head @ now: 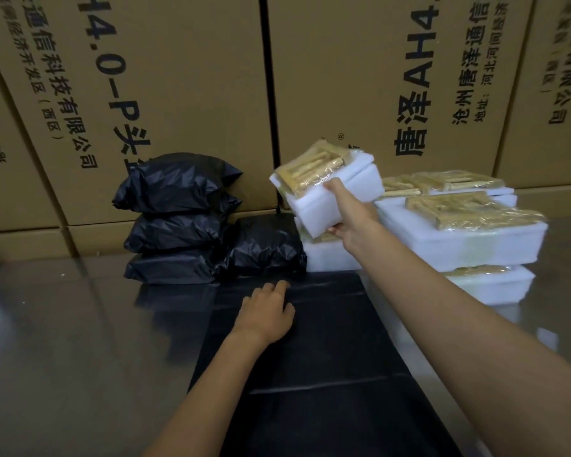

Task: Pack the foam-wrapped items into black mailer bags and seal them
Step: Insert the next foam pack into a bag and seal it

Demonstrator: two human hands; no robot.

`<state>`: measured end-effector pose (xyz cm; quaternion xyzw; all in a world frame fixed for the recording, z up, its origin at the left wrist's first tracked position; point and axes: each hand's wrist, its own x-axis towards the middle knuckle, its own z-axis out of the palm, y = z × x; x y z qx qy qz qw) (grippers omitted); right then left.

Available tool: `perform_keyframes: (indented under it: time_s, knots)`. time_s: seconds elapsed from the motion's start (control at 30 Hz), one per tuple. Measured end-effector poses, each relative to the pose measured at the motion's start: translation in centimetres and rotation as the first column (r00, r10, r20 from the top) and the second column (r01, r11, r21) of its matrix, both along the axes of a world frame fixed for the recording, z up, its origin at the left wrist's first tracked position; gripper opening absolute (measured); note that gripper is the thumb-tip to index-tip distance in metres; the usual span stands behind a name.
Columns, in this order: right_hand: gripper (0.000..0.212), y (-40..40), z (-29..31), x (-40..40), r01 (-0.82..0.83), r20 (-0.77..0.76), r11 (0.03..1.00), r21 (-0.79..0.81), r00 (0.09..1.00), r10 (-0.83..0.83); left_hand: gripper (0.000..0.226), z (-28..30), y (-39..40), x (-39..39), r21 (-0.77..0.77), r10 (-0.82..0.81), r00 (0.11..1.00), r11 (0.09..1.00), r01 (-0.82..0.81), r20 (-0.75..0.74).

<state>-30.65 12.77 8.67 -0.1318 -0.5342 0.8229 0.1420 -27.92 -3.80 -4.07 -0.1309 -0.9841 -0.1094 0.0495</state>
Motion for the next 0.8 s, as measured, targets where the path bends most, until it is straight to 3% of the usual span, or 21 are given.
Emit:
perform_keyframes:
  time_s: [0.1, 0.23, 0.33, 0.43, 0.57, 0.67, 0.8]
  knots:
    - [0.062, 1.8, 0.5, 4.8, -0.041, -0.052, 0.999, -0.001, 0.998, 0.041, 0.043, 0.7, -1.4, 3.8, 0.079, -0.105, 0.982, 0.992, 0.094, 0.155]
    - [0.060, 4.0, -0.1, 11.9, -0.097, -0.080, 0.994, -0.048, 0.992, 0.093, 0.043, 1.6, -3.0, 9.8, 0.166, -0.229, 0.945, 0.967, 0.194, 0.232]
    - [0.045, 5.3, -1.2, 16.7, -0.086, -0.062, 0.993, -0.076, 0.995, 0.081, 0.047, 2.4, -4.4, 14.2, 0.258, -0.285, 0.895, 0.945, 0.202, 0.344]
    - [0.036, 6.3, -2.7, 21.3, -0.077, -0.040, 0.992, -0.098, 0.996, 0.074, 0.048, 2.6, -5.4, 17.7, 0.257, -0.306, 0.871, 0.942, 0.217, 0.384]
    - [0.034, 7.0, -5.0, 26.1, -0.085, 0.006, 0.985, -0.149, 0.996, 0.087, 0.033, 2.1, -6.1, 20.3, 0.255, -0.287, 0.921, 0.942, 0.220, 0.263]
    - [0.033, 7.4, -6.7, 28.7, -0.108, 0.009, 0.981, -0.162, 0.994, 0.111, 0.015, 1.3, -5.7, 21.2, 0.241, -0.244, 0.968, 0.945, 0.221, 0.067]
    - [0.038, 8.0, -8.5, 31.1, -0.132, 0.042, 0.984, -0.121, 0.990, 0.138, 0.012, 1.1, -5.0, 22.6, 0.224, -0.183, 0.976, 0.953, 0.206, -0.118]
